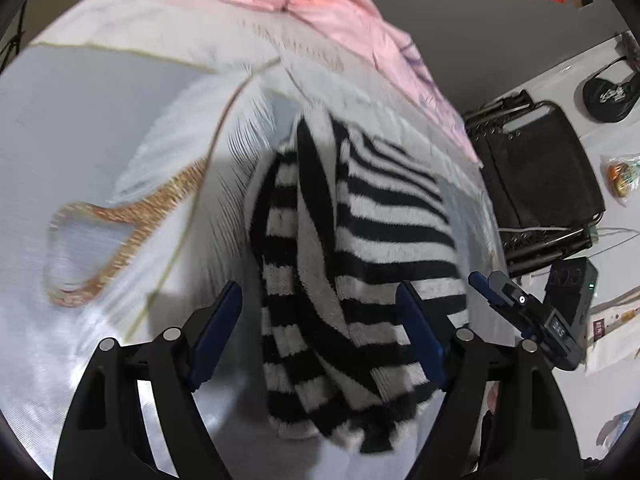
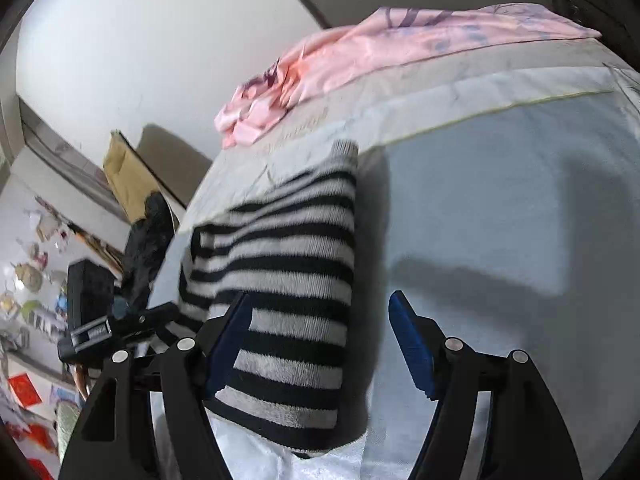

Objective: Fold small clothes

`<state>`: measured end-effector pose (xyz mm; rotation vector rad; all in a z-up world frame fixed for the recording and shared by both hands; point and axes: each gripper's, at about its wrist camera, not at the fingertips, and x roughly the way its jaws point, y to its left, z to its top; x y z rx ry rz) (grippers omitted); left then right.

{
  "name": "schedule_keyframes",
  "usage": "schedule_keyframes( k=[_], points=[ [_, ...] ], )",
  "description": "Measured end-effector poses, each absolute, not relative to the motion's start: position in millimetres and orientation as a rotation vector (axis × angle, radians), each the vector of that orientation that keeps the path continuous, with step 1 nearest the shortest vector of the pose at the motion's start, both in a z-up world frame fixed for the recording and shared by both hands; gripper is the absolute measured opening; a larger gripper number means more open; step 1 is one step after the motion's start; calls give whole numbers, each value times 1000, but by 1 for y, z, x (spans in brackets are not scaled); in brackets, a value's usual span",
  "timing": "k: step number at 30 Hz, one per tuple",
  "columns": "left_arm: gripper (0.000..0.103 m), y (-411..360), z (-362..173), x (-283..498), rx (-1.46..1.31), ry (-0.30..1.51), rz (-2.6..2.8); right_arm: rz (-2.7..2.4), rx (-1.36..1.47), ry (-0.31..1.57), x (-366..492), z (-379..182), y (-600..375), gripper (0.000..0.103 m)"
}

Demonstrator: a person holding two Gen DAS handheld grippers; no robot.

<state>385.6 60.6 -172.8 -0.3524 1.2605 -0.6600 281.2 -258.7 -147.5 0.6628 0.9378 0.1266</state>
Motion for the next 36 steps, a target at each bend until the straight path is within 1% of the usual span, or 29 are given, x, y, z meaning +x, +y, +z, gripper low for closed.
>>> schedule_keyframes(
  k=[2,3,5,7,11,13,16,21,23,24,25,26,27,28,31,36],
  points=[
    [76,54,-182,386,-358,1286,-676,144,651,954,285,-153,-250,72],
    [80,51,-183,386,-360,1278,-685,151,654,958,285,-154,-248,72],
    [82,48,-184,385,-373,1273,-707,170,660,976,290,-161,-241,73],
    [85,47,-186,385,-404,1265,-722,184,667,985,292,-165,-237,76],
    [84,43,-187,381,-432,1255,-750,216,696,986,296,-171,-232,77],
    [79,41,-187,378,-421,1247,-748,241,728,988,298,-175,-232,77],
    [79,44,-190,378,-456,1243,-751,263,760,993,299,-178,-230,79],
    [79,52,-194,387,-546,1252,-757,270,721,992,301,-178,-223,82],
    [77,49,-193,386,-530,1241,-743,264,689,989,304,-176,-219,82],
    [74,48,-192,384,-509,1233,-732,261,681,987,303,-176,-218,81],
    [68,46,-191,381,-485,1225,-719,257,673,984,303,-176,-217,80],
    [64,46,-190,378,-459,1219,-704,257,668,982,302,-176,-216,77],
    [57,46,-190,377,-448,1217,-697,255,664,979,301,-176,-216,75],
    [54,47,-191,376,-448,1217,-692,255,664,974,300,-176,-216,74],
    [49,52,-194,378,-484,1224,-691,246,643,967,300,-173,-214,71],
    [46,48,-186,373,-447,1207,-685,232,597,954,299,-166,-211,67]
  ],
)
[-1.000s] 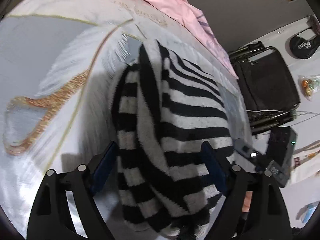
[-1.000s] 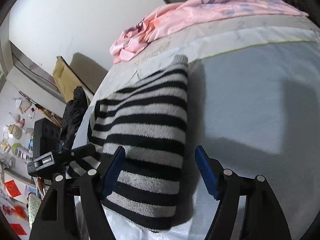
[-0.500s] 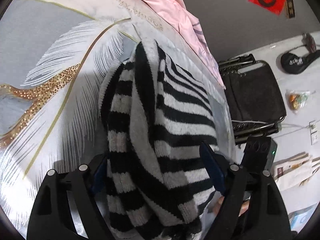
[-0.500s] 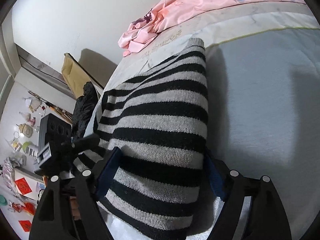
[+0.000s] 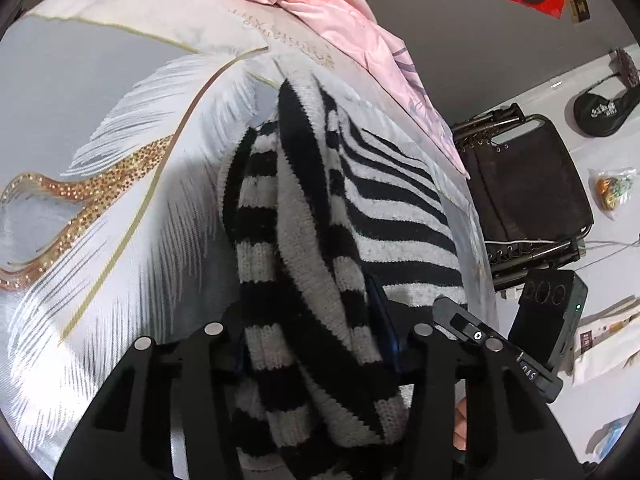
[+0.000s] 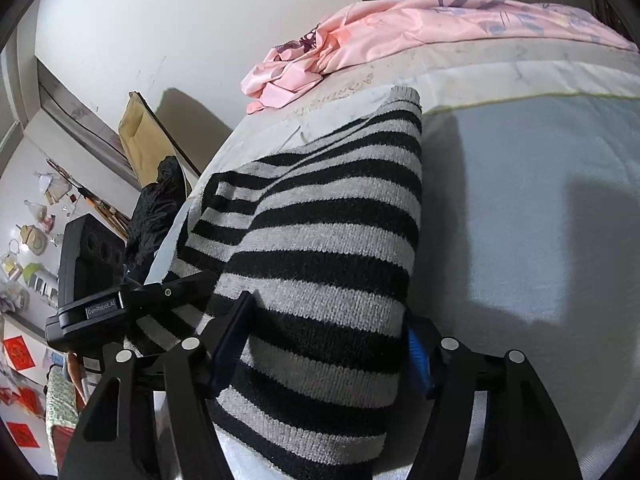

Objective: Fold small clothes

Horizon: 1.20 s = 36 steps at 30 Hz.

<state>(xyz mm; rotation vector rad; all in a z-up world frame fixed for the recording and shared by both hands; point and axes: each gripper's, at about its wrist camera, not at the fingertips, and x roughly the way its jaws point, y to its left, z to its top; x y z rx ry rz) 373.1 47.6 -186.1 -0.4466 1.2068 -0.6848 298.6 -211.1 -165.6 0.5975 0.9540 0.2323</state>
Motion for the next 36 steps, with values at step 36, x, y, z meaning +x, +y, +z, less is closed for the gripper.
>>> schedule_keyframes(
  k=[36],
  points=[
    [44,-47,-90,281,-228,1070,-843,130,521,778,176,-86,-277,62]
  ],
)
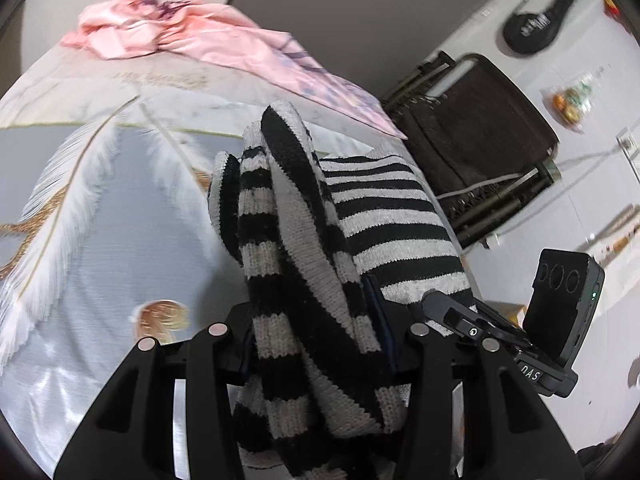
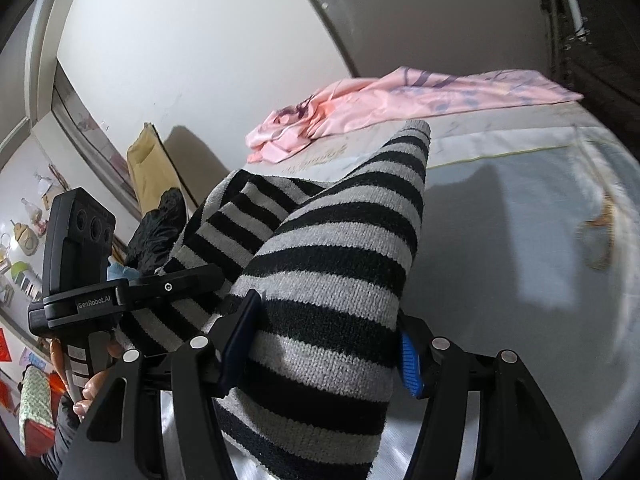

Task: Fold small clothes
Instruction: 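Carry the folded sweater with both tools and lower it onto the bed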

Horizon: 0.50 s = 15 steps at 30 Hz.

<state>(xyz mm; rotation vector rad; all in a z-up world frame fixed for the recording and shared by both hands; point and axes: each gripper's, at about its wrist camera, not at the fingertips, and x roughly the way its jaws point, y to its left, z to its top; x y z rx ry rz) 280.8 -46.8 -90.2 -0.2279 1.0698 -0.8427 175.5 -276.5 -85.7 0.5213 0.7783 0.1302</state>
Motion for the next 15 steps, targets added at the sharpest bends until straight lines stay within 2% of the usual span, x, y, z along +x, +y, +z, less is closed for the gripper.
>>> schedule_keyframes(
  k=[15],
  points=[
    [44,-144,-62,190,-115,1007,-1040,-43,490,657,43,-50,-352,62]
  ],
)
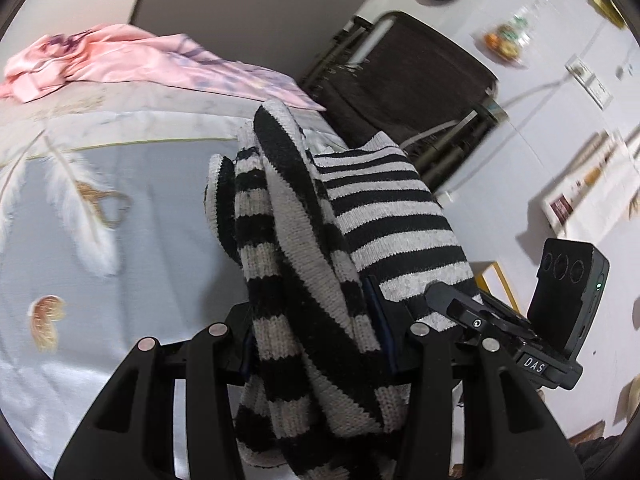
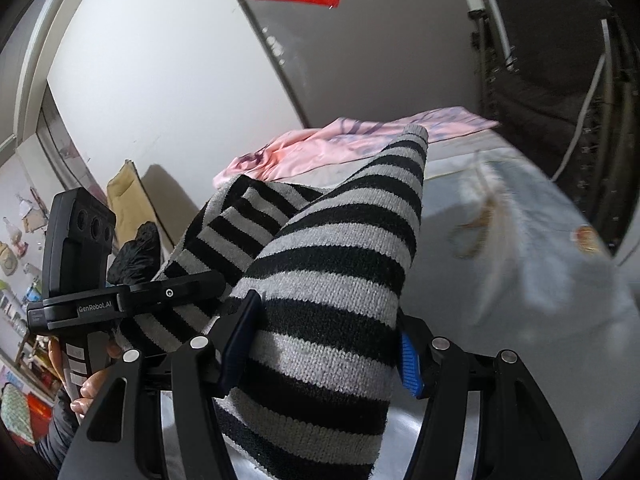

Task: Fold small clothes
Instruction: 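Carry the folded sweater with both tools and lower it onto the bed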

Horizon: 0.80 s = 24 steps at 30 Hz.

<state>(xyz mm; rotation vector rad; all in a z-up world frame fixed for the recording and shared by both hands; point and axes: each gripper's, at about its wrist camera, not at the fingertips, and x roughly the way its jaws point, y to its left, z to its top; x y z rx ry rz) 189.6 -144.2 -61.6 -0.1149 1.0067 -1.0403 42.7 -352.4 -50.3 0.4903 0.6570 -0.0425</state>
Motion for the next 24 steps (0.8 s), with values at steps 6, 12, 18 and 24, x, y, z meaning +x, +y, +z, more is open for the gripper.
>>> schedule_keyframes(
  k=[6,12,18,24],
  points=[
    [44,-178,-69,159,-78,1013,-1085,-97,478,645,1,-55,-372,62],
    [44,-207,-105,142,-3,1055,-1072,-143,544,705,-22,-98,-393,62],
    [51,-210,-159,143,52,1155,-1000,-163,658,810,-30,-154,-407,67],
    [60,-180,-103,152,28,1016,-901,-288,499,701,-43,-107,-405,65]
  ],
)
